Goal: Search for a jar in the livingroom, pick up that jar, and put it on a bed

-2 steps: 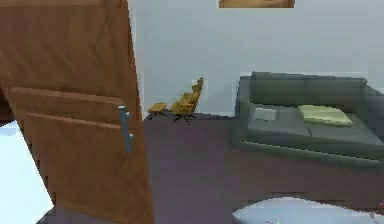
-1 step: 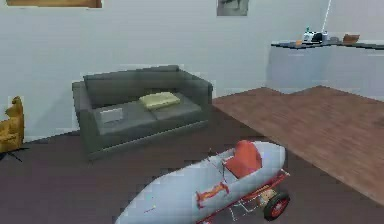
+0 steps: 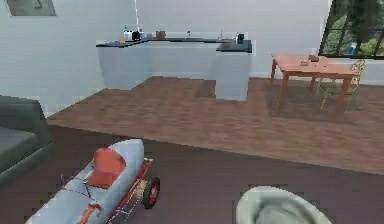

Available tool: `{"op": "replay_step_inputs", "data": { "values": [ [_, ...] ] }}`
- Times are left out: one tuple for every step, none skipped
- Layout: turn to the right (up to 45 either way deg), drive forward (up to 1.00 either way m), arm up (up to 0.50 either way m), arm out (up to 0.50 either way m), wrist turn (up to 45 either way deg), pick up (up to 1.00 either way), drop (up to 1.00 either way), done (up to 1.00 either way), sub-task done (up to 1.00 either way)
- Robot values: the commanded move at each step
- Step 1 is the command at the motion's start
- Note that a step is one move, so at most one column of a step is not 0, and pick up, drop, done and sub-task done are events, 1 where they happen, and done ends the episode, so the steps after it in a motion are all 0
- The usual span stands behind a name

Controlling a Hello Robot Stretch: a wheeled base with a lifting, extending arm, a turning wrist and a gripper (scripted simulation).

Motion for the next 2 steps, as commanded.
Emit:
{"op": "replay_step_inputs", "data": {
  "values": [
    [45.0,0.0,0.0,0.0,0.0,0.0,0.0,0.0,0.0],
    [45.0,0.0,0.0,0.0,0.0,0.0,0.0,0.0,0.0]
  ]
}}
